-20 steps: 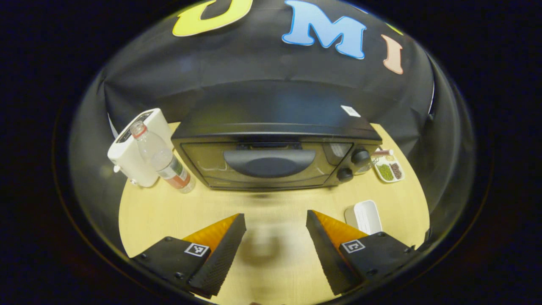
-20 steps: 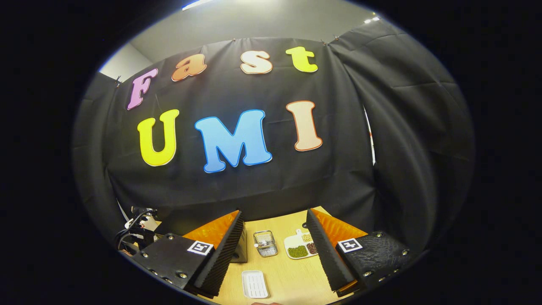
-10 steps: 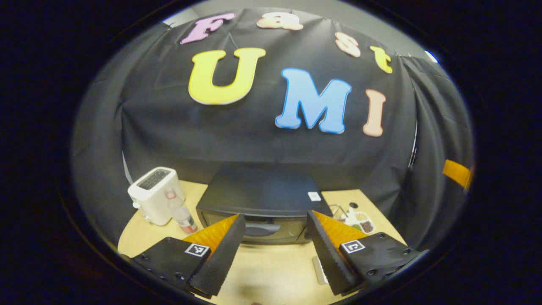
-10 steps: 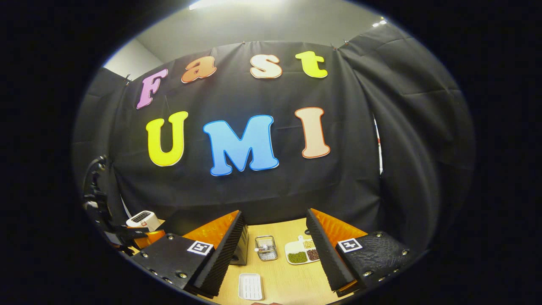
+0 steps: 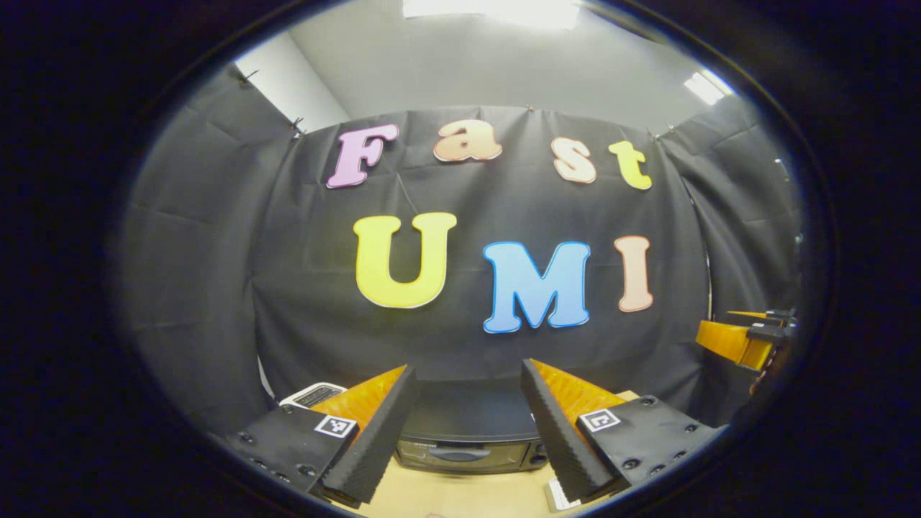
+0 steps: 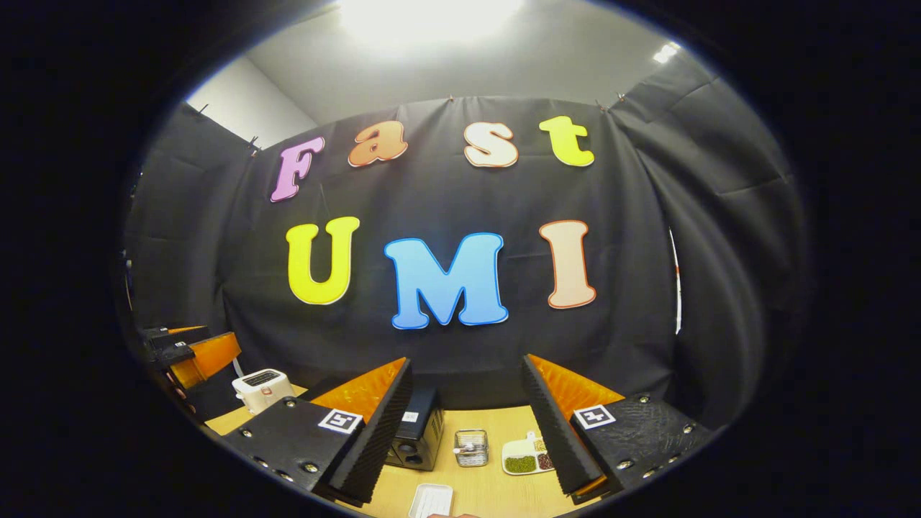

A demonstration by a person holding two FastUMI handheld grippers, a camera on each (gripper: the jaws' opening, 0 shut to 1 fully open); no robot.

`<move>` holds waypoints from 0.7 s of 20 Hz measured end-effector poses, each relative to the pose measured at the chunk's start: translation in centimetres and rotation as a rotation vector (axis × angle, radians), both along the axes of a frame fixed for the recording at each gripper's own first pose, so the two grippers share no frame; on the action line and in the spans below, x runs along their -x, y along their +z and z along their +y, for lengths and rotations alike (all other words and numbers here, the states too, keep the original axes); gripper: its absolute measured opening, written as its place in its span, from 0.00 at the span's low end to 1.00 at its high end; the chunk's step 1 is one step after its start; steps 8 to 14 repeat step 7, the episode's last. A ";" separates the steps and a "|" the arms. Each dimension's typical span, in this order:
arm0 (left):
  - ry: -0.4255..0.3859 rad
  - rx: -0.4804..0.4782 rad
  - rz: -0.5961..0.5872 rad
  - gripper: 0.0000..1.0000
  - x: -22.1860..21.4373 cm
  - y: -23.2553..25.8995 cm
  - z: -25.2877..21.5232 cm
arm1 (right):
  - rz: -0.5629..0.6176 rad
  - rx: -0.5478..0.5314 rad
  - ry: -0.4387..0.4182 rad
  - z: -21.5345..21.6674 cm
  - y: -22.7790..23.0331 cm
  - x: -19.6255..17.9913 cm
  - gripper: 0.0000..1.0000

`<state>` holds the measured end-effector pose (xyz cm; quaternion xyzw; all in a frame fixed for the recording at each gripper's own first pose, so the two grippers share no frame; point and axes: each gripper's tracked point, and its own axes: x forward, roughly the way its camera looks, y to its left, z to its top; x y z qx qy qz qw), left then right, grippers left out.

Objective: Open the electric oven with the left hand, put the food in, and close the electric oven.

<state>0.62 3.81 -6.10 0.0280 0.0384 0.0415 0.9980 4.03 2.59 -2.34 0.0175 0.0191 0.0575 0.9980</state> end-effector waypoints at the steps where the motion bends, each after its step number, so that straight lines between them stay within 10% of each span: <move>1: -0.013 0.001 -0.010 1.00 0.2 0.5 -0.2 | -0.002 -0.002 0.001 0.3 0.4 0.5 0.91; 14: -0.081 0.013 -0.060 1.00 1.8 3.3 -0.1 | -0.044 -0.001 -0.037 2.2 2.8 2.8 0.92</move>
